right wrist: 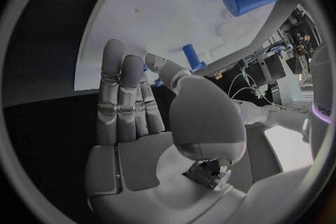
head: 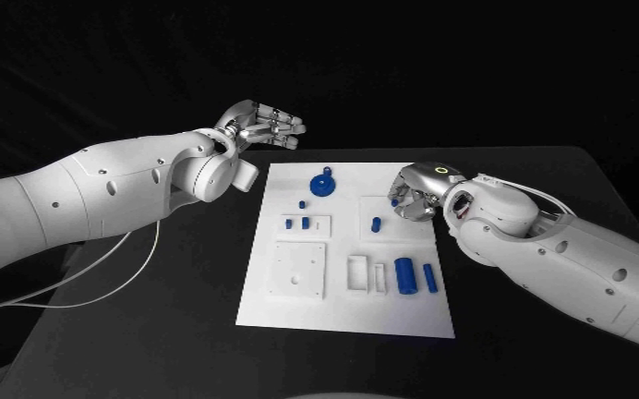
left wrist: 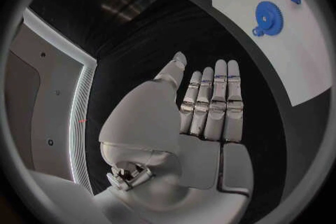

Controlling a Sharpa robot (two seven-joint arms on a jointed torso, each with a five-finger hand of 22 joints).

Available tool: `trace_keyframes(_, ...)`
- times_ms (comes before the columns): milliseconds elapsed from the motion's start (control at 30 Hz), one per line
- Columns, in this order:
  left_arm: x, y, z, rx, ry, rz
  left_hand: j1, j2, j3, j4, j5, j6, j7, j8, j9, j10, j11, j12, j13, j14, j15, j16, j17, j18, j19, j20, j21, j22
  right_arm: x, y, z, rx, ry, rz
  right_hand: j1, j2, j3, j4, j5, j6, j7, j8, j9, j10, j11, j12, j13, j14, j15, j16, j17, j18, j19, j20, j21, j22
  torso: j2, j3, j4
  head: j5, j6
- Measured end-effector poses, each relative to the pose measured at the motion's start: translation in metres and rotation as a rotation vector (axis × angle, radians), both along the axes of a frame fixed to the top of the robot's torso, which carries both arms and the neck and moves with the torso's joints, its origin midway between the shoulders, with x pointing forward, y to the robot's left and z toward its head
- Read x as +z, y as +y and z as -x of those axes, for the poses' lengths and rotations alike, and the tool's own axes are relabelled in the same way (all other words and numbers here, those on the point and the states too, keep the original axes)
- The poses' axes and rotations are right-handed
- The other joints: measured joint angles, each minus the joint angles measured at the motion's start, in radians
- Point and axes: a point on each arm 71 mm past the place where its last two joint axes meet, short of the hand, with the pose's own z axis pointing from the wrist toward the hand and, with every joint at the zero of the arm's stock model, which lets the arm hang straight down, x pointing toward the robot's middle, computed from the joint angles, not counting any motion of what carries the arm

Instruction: Assemble the parts on the task board

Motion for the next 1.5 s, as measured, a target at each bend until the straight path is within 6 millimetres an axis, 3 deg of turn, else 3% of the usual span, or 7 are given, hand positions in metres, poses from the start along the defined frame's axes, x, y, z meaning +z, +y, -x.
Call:
trace_keyframes(200, -0.0002, -0.0004, -0.0002, -0.001, 0.002, 0.0, 0.0, 0.0, 0.0, 0.0, 0.0, 0.0, 0.0, 0.0, 0.0, -0.004, 0.004, 0.0, 0.0, 0.0, 0.0, 0.0, 0.0, 0.0, 0.0, 0.0, 0.0, -0.006, -0.0008, 0.0032, 0.0002, 0.002, -0.007, 0.002, 0.0, 0.0, 0.01, 0.004, -0.001, 0.001, -0.001, 0.0, 0.0, 0.002, 0.0, 0.001, 0.001, 0.0, 0.0, 0.006, 0.0, -0.001, 0.0, 0.0, 0.0, 0.007, 0.0, -0.0005, -0.0001, 0.001, -0.002)
trace_keyframes(300, -0.0003, -0.0006, -0.0003, -0.001, 0.003, 0.0, 0.0, 0.0, -0.003, 0.003, 0.0, 0.0, 0.0, 0.0, 0.0, -0.006, 0.001, 0.0, 0.0, -0.004, 0.004, 0.0, 0.0, 0.0, 0.0, 0.0, 0.0, -0.008, -0.0011, 0.0035, -0.0001, 0.0, -0.011, 0.004, 0.003, 0.003, 0.022, 0.002, -0.026, 0.019, -0.007, 0.0, 0.002, 0.029, -0.006, 0.001, 0.0, -0.005, -0.006, 0.013, 0.0, -0.006, 0.004, -0.004, 0.0, 0.013, 0.0, -0.0005, -0.0002, 0.002, -0.002)
trace_keyframes(433, -0.0004, -0.001, -0.0005, -0.002, 0.005, -0.001, 0.0, 0.0, -0.003, 0.003, 0.0, 0.0, 0.0, 0.0, 0.0, -0.006, 0.001, 0.0, 0.0, -0.004, 0.004, 0.0, 0.0, 0.0, 0.0, 0.0, 0.0, -0.008, -0.0013, 0.0031, -0.0006, -0.007, -0.019, 0.01, 0.017, 0.017, 0.028, 0.0, -0.047, 0.076, -0.023, 0.0, 0.013, 0.099, -0.031, -0.005, 0.0, -0.008, -0.021, 0.021, 0.006, -0.012, 0.012, -0.017, 0.023, 0.043, 0.0, -0.0004, -0.0002, 0.002, -0.002)
trace_keyframes(600, -0.0007, -0.0024, -0.0007, -0.006, 0.008, -0.001, 0.0, 0.0, -0.003, 0.003, 0.0, 0.0, 0.0, 0.0, 0.0, -0.006, 0.001, 0.0, 0.0, -0.004, 0.004, 0.0, 0.0, 0.0, 0.0, 0.0, 0.0, -0.012, -0.0017, 0.0039, -0.0005, -0.011, -0.028, 0.018, 0.013, 0.027, 0.028, 0.0, -0.056, 0.1, -0.03, 0.0, 0.022, 0.123, -0.041, -0.007, 0.003, -0.012, -0.025, 0.021, 0.006, -0.032, -0.015, -0.032, 0.07, 0.101, 0.0, 0.0, -0.0006, 0.002, -0.002)
trace_keyframes(767, -0.001, -0.0045, -0.0009, -0.012, 0.011, -0.002, 0.0, 0.0, -0.003, 0.003, 0.0, 0.0, 0.0, 0.0, 0.0, -0.006, 0.001, 0.0, 0.0, -0.004, 0.004, 0.0, 0.0, 0.0, 0.0, 0.0, 0.0, -0.012, -0.0019, 0.005, -0.0007, -0.016, -0.036, 0.026, 0.013, 0.046, 0.035, 0.006, -0.13, 0.124, -0.036, -0.006, 0.029, 0.144, -0.052, -0.003, 0.009, -0.01, -0.029, 0.022, 0.006, -0.038, -0.022, -0.032, 0.081, 0.135, 0.0, 0.0004, -0.0007, 0.001, -0.002)
trace_keyframes(867, -0.0012, -0.0052, -0.0009, -0.014, 0.013, -0.002, 0.0, 0.0, -0.003, 0.003, 0.0, 0.0, 0.0, 0.0, 0.0, -0.006, 0.001, 0.0, 0.0, -0.004, 0.004, 0.0, 0.0, 0.0, 0.0, 0.0, 0.0, -0.012, -0.0022, 0.0057, -0.0008, -0.018, -0.04, 0.03, 0.012, 0.047, 0.046, 0.007, -0.154, 0.127, -0.036, -0.007, 0.041, 0.15, -0.052, -0.002, 0.012, -0.01, -0.029, 0.022, 0.006, -0.039, -0.026, -0.036, 0.085, 0.15, 0.0, 0.0004, -0.0007, 0.0, -0.003)
trace_keyframes(1500, -0.0021, -0.0019, -0.0033, -0.007, 0.02, -0.011, 0.0, 0.0, -0.005, 0.0, 0.0, 0.004, -0.004, 0.0, 0.0, -0.006, 0.001, 0.0, 0.0, -0.004, 0.004, 0.0, 0.0, 0.0, 0.0, 0.0, 0.0, -0.02, -0.0026, 0.0042, 0.0026, -0.031, -0.065, 0.033, 0.002, 0.058, 0.109, 0.001, -0.186, 0.13, -0.04, -0.005, 0.072, 0.158, -0.052, 0.003, 0.007, -0.006, -0.032, 0.032, 0.002, -0.047, -0.026, -0.036, 0.084, 0.246, 0.0, 0.0, 0.0004, -0.002, -0.004)
